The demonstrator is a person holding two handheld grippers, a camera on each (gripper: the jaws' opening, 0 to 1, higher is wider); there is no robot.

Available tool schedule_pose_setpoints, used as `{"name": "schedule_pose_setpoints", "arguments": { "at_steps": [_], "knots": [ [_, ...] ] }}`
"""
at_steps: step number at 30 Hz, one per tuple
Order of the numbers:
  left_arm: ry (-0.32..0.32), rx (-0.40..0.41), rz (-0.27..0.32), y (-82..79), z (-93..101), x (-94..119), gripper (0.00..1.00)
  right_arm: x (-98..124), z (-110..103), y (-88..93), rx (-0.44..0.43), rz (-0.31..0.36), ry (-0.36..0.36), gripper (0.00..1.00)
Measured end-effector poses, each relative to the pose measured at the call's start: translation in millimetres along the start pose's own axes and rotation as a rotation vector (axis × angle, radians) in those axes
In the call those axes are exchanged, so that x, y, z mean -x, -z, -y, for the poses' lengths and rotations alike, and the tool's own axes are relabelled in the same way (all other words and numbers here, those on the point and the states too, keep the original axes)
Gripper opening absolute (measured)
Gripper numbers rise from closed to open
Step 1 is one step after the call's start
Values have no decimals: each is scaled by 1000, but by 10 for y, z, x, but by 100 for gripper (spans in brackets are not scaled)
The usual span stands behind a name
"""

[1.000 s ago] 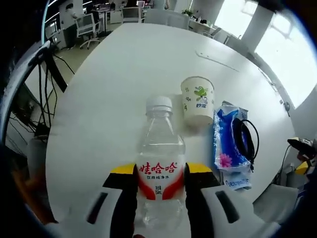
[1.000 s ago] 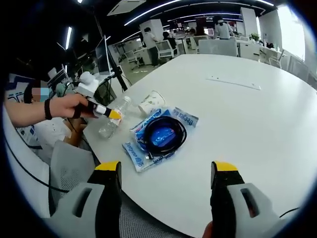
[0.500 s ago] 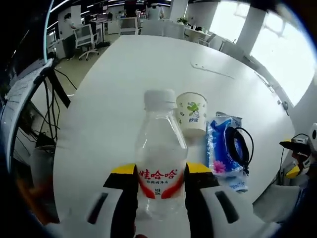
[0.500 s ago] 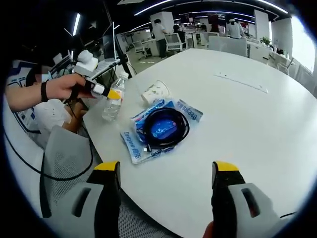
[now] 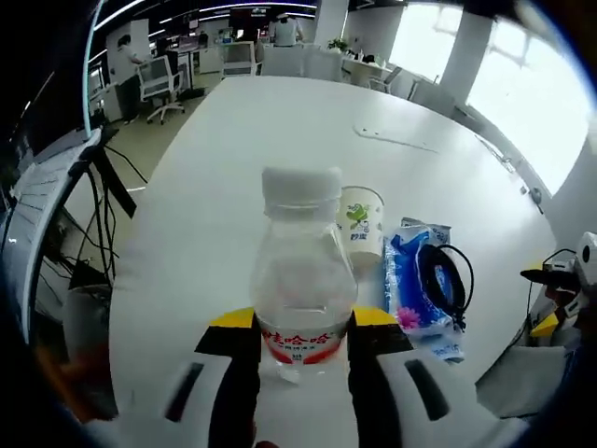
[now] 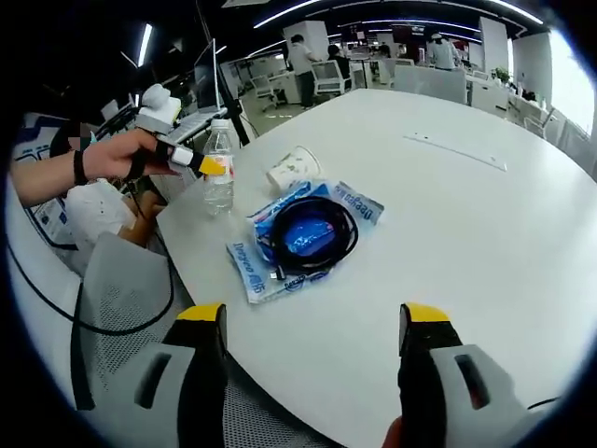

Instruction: Arrange the tabletop items into an orderly group along one side of the table until the central work area is clear of visible clutter.

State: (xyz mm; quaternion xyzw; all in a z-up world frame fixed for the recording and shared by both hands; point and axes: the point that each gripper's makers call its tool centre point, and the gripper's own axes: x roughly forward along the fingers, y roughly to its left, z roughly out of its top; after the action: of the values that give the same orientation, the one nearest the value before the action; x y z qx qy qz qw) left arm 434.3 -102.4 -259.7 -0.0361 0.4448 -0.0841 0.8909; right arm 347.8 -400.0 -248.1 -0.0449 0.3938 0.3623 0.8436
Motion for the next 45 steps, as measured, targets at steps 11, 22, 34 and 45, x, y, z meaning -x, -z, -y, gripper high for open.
{"name": "schedule_pose_setpoints", "arguments": {
  "at_steps": [11,22,34,45],
  "knots": [
    [-20,-29,46,21,22,33,35,22,43,33,-7,-1,8,75],
    [-59,-70,101,116,46,100,36,32,51,70,-17,-6,11,75],
    [-91,-115,106,225,54,116,36,32,29,66,-15,-5,9,75],
    [-100,-109,117,218,60,133,36,40,13,89,-19,-4,9,75]
  ]
}}
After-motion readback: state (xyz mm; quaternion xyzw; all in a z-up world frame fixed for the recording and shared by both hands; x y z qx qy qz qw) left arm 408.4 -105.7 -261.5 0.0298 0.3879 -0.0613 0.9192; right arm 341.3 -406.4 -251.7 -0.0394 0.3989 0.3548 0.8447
